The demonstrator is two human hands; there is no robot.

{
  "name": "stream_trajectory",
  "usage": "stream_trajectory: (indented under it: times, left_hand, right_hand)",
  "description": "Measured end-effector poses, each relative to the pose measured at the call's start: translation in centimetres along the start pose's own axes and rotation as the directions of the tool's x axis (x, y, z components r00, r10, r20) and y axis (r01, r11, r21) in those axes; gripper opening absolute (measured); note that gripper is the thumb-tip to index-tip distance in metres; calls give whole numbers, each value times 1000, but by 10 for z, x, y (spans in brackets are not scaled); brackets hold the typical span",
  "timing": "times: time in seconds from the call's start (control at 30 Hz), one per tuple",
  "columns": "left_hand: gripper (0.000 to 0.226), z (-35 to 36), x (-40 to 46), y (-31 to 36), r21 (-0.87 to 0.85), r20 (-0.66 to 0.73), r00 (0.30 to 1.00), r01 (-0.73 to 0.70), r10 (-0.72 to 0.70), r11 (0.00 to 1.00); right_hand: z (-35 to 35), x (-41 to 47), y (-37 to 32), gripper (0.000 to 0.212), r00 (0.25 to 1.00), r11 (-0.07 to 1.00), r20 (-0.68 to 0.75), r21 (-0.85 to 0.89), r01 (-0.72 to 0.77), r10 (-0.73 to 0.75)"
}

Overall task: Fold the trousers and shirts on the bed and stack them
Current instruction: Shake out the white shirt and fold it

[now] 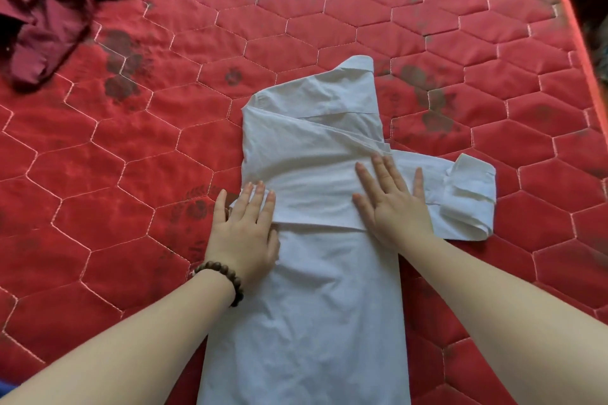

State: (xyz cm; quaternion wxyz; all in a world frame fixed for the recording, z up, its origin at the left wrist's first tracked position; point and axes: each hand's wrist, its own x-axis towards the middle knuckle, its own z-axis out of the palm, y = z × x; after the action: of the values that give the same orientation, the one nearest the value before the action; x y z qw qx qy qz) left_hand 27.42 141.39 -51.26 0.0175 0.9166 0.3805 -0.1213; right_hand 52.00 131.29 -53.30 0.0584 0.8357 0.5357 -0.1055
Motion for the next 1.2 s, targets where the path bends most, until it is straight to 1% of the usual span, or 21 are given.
stream_trajectory:
  times: [0.1, 0.17, 0.23, 0.33, 0.4, 0.5, 0.57, 0.67, 0.7, 0.73, 0.77, 0.8, 0.83, 0.87, 0.9, 0.93, 0.97, 1.03, 1.07, 1.13, 1.2]
  left_hand:
    - [60, -21, 9, 17, -112, -122, 991, 39, -52, 993]
    - [49, -32, 21, 35, -191, -174, 984, 15, -49, 981]
    - [48, -37, 34, 61, -255, -152, 986, -111, 73, 961]
    - [64, -29, 54, 101, -197, -47, 942, -335, 332, 921]
    - [70, -21, 64, 120, -167, 35, 919, -383, 393, 909]
    - [72, -11, 70, 133, -151, 41, 936, -339, 349, 929]
    - [72, -10, 70, 139, -127, 31, 953, -294, 300, 947]
    - [71, -14, 71, 148, -90, 58, 971, -227, 233, 970]
    - [70, -16, 72, 152, -79, 49, 977, -202, 206, 976]
    - [70, -20, 74, 156, -70, 22, 983, -178, 180, 982]
    - [69, -24, 76, 160, -68, -21, 986, -164, 163, 984]
    - [66, -28, 80, 165, -82, -69, 984, -167, 161, 983]
    - [63, -31, 85, 170, -108, -100, 978, -191, 181, 976]
    - [61, -32, 91, 175, -134, -104, 971, -229, 216, 964]
    - [59, -33, 98, 180, -148, -91, 962, -267, 256, 952]
    - [58, -33, 105, 185, -150, -70, 955, -297, 290, 943]
    - [56, -33, 113, 188, -148, -54, 949, -315, 311, 938]
    - [51, -35, 125, 193, -138, -69, 946, -323, 317, 936]
    - [47, -36, 131, 195, -124, -106, 944, -326, 314, 937]
    - [38, -38, 141, 195, -94, -191, 937, -313, 291, 945]
    - [28, -40, 148, 193, -129, -224, 949, -255, 222, 958]
  right_hand:
    - [-7, -4, 13, 62, 999, 1000, 23, 9, 22, -23]
    - [-13, -10, 22, 58, 999, 999, -25, -11, 47, -48]
    - [-16, -18, 38, 56, 995, 999, -88, -38, 39, -42]
    - [-18, -28, 64, 61, 994, 994, -104, -105, -31, 20]
    - [-17, -34, 79, 70, 992, 991, -105, -109, -82, 70]
    - [-14, -43, 100, 77, 983, 984, -96, -78, -162, 155]
    - [-14, -47, 110, 71, 975, 979, -112, -48, -199, 192]
    - [-18, -54, 128, 56, 938, 965, -230, 87, -247, 260]
    - [-19, -57, 133, 53, 910, 942, -255, 153, -298, 328]
    - [-20, -60, 139, 54, 859, 893, -265, 244, -379, 437]
    - [-21, -62, 145, 57, 774, 797, -254, 373, -475, 581]
    - [-22, -65, 150, 61, 660, 663, -223, 512, -546, 717]
    - [-24, -68, 155, 67, 554, 535, -187, 619, -574, 811]
    - [-26, -70, 159, 72, 491, 483, -194, 657, -578, 850]
    - [-27, -73, 163, 75, 486, 522, -246, 621, -585, 838]
    - [-27, -75, 166, 74, 534, 606, -307, 539, -585, 788]
    - [-26, -76, 167, 69, 607, 699, -354, 448, -558, 712]
    - [-24, -70, 171, 53, 739, 833, -392, 337, -439, 548]
    - [-24, -65, 174, 46, 789, 865, -367, 307, -398, 493]
    - [-22, -55, 181, 44, 859, 886, -245, 246, -393, 450]
    - [-22, -46, 191, 44, 871, 879, -159, 202, -432, 464]
